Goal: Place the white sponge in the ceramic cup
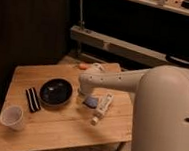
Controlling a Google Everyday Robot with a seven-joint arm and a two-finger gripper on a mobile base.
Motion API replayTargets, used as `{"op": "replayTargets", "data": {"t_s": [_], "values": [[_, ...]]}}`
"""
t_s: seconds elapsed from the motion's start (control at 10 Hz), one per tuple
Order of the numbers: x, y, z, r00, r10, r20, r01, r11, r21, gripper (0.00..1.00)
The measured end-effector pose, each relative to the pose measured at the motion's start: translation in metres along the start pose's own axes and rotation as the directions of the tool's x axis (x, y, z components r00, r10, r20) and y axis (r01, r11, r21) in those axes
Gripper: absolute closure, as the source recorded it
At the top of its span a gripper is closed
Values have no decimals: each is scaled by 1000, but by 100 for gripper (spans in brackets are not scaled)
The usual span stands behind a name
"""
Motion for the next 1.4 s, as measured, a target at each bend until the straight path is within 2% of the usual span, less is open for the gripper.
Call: {"op": "replayTargets", "data": {"t_s": [0.5,1.0,1.3,1.4], "values": [[11,-21,10,1000,-21,-14,21,999,-27,35],[10,-7,19,998,-44,-34,42,998,-49,35],[11,-3,25,998,-33,-56,31,998,-49,35],[12,-2,27,998,-22,-61,19,998,-57,38]]}}
